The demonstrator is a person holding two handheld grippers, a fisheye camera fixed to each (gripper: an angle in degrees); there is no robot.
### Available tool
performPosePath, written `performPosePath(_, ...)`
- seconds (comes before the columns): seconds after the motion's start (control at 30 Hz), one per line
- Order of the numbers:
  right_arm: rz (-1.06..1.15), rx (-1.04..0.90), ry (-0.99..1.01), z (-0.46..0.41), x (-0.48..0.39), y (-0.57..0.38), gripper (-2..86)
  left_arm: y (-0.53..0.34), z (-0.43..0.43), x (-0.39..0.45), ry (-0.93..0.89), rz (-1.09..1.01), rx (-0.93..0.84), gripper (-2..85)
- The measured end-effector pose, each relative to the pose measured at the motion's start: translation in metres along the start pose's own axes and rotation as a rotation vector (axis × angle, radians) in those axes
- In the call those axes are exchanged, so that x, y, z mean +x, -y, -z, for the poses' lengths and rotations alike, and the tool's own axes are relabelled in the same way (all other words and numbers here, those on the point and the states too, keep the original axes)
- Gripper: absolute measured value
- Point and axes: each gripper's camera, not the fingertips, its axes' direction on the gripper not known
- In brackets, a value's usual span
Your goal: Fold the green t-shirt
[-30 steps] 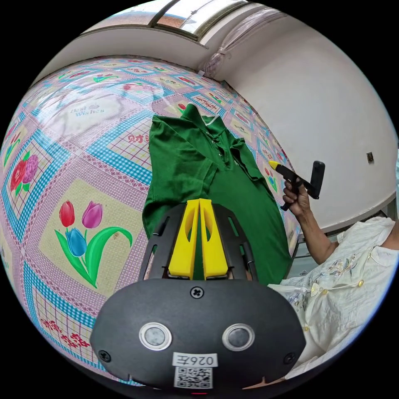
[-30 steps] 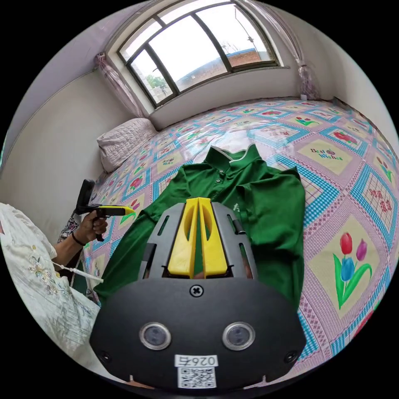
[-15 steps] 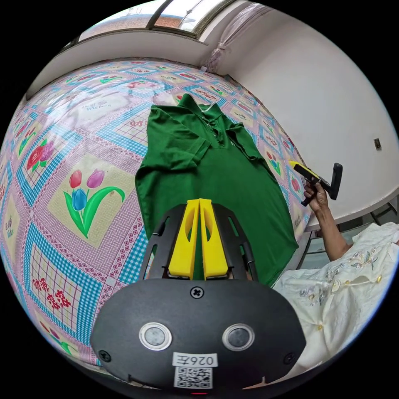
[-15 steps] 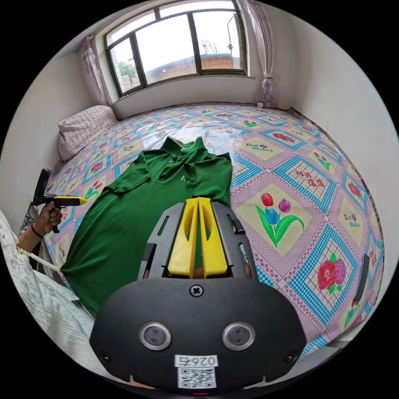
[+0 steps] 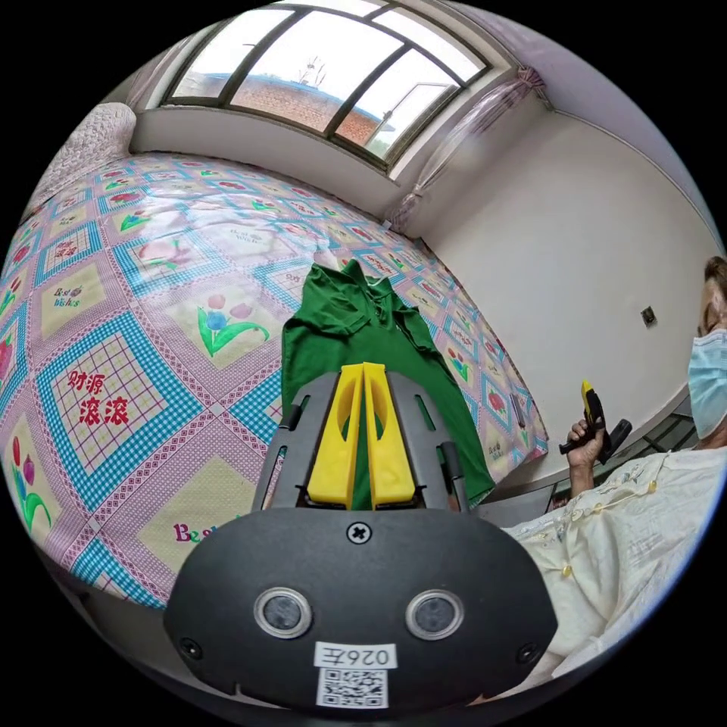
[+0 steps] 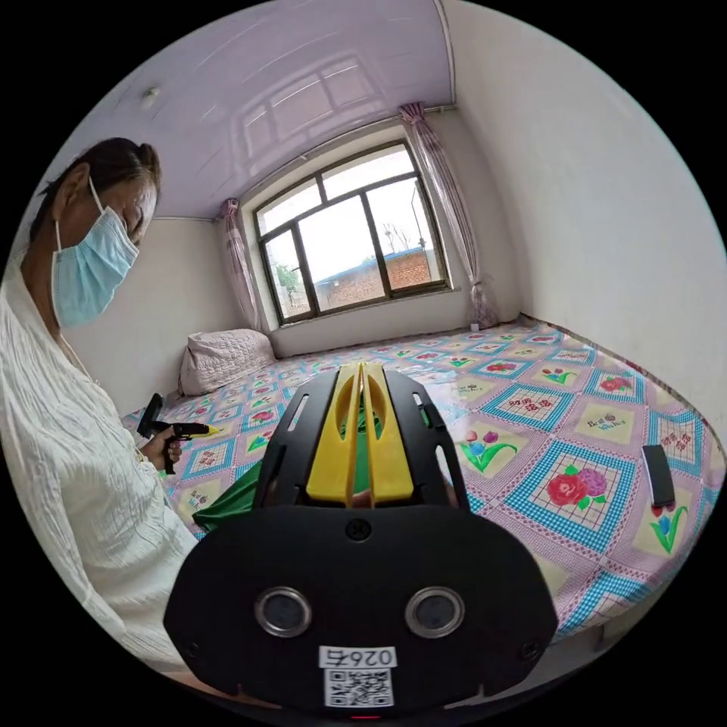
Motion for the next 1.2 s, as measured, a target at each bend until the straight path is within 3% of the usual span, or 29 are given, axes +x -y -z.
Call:
performPosePath(0.1, 0.021, -0.155, -0.057, 0.004, 0.001, -0.004, -0.6, -0.014, 0.011, 0.005, 0.062, 0.030, -0.033, -0.6)
performPosePath(0.37, -0.346, -0.599, 0.038, -0.020, 0.047, -0.132, 5.4, -0.101, -0.025, -0.009, 0.142, 0.141, -0.278, 8.9)
performPosePath(0.53, -0.284, -0.809, -0.069, -0.040, 0.037, -0.168, 6.1, -0.117, -0.045, -0.006, 0.209, 0.135, -0.378, 11.3)
performPosePath(1.03, -0.280, -0.847, -0.111, -0.063, 0.037, -0.165, 6.5, -0.128, -0.053, 0.012, 0.268, 0.153, -0.336, 13.5)
performPosePath(1.2, -0.306, -0.842, -0.114, -0.067, 0.037, -0.164, 7.6, -0.128, -0.066, 0.022, 0.280, 0.101, -0.403, 13.9)
